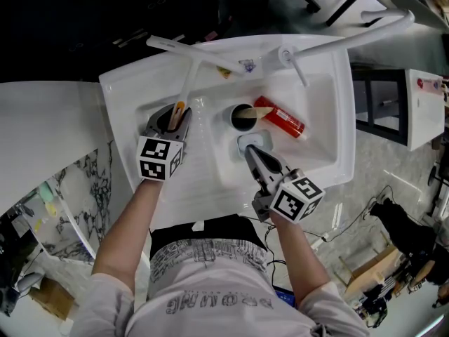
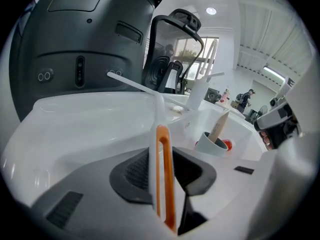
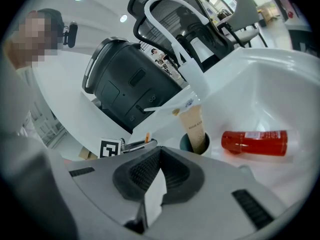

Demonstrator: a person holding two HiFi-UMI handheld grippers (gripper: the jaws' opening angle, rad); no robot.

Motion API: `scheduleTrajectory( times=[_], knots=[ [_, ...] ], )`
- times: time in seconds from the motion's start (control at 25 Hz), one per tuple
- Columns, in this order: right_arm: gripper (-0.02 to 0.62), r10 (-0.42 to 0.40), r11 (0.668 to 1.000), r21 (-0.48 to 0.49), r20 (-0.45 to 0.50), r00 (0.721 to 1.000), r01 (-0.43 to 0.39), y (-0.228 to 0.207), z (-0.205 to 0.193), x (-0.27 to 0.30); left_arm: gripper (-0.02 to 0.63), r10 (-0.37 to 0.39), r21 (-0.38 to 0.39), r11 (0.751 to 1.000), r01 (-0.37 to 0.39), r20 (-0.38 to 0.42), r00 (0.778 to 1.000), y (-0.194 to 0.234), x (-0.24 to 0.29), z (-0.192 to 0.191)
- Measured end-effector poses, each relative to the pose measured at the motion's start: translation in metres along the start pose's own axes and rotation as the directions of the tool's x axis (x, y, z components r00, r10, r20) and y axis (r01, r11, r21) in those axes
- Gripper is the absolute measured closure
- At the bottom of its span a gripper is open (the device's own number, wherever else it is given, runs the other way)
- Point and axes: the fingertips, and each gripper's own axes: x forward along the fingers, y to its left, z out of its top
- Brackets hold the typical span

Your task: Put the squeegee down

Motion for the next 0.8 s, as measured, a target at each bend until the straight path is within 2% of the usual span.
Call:
scheduleTrajectory(
  times=[0.8],
  knots=[
    [0.588,0.007,1.000,-0.027,0.006,1.000,-0.007,0.019,-0.002,-0.003,0.443,-0.013,0.002,1.000,0.013,0.014,1.000,-0.003,-0.015,0.008]
  ],
)
